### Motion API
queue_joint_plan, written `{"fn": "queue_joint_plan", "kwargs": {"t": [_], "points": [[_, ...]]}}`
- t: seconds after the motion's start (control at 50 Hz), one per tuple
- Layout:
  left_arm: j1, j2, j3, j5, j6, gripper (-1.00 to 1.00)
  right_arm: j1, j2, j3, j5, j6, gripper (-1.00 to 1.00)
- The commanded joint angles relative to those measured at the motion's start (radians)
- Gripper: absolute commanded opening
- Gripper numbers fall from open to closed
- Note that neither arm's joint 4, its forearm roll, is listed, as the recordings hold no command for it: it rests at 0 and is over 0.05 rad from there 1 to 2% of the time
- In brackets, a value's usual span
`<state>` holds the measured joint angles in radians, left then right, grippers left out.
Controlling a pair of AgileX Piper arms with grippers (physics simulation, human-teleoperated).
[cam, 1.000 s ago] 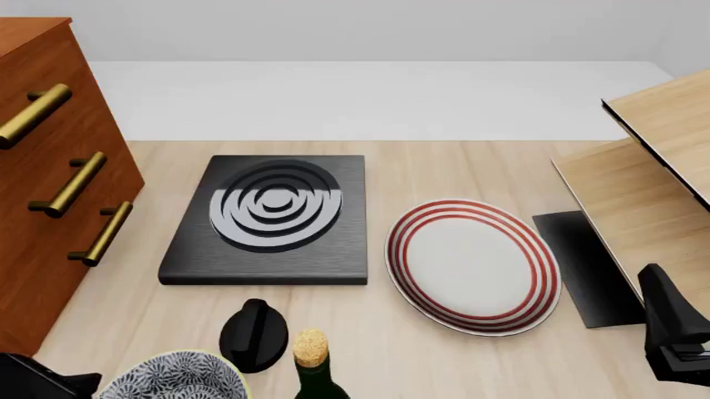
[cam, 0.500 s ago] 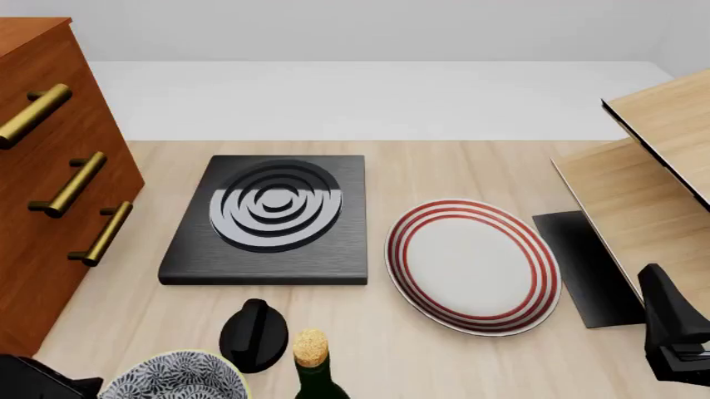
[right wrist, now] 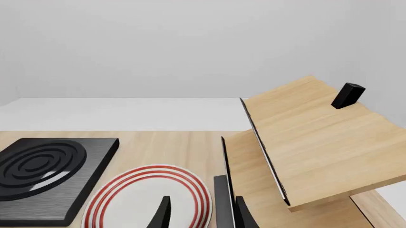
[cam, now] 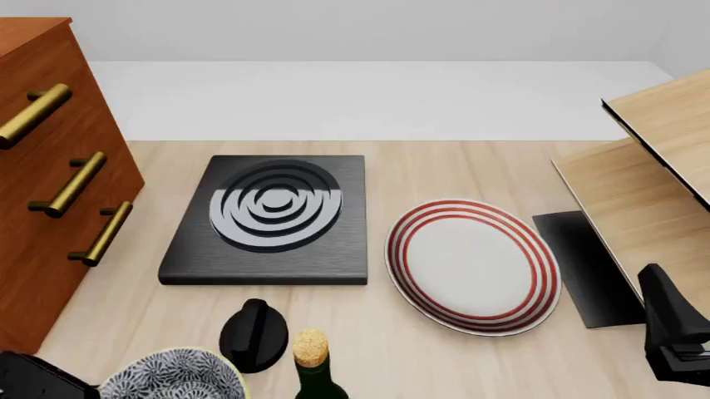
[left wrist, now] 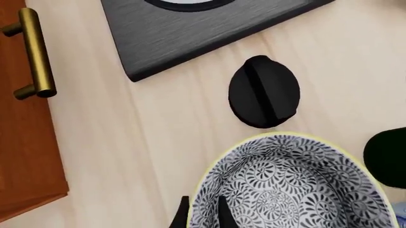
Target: Pick up the akita bowl and put it on the plate.
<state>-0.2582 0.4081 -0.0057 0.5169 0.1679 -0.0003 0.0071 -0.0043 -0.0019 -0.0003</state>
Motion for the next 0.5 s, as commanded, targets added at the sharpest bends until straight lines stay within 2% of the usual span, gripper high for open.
{"fn": "queue_joint_plan", "kwargs": {"t": [0.02, 0.06, 0.2, 0.38, 0.4, 0.44, 0.5], "points": [[0.049, -0.030, 0.005, -0.001, 0.107, -1.00, 0.000, 0.000, 0.000, 0.000, 0.000, 1.00], [0.037, -0.007, 0.006, -0.022, 0.078, -1.00, 0.000, 0.000, 0.000, 0.000, 0.000, 1.00], [0.041, -0.003, 0.005, -0.033, 0.098, -1.00, 0.000, 0.000, 0.000, 0.000, 0.000, 1.00], [0.070, -0.105, -0.017, 0.061, 0.141, -1.00, 0.000, 0.000, 0.000, 0.000, 0.000, 1.00], [0.084, -0.128, -0.028, 0.086, 0.162, -1.00, 0.000, 0.000, 0.000, 0.000, 0.000, 1.00], [0.083, -0.135, -0.051, 0.109, 0.152, -1.00, 0.000, 0.000, 0.000, 0.000, 0.000, 1.00], [0.101, -0.176, -0.086, 0.165, 0.175, -1.00, 0.000, 0.000, 0.000, 0.000, 0.000, 1.00]]}}
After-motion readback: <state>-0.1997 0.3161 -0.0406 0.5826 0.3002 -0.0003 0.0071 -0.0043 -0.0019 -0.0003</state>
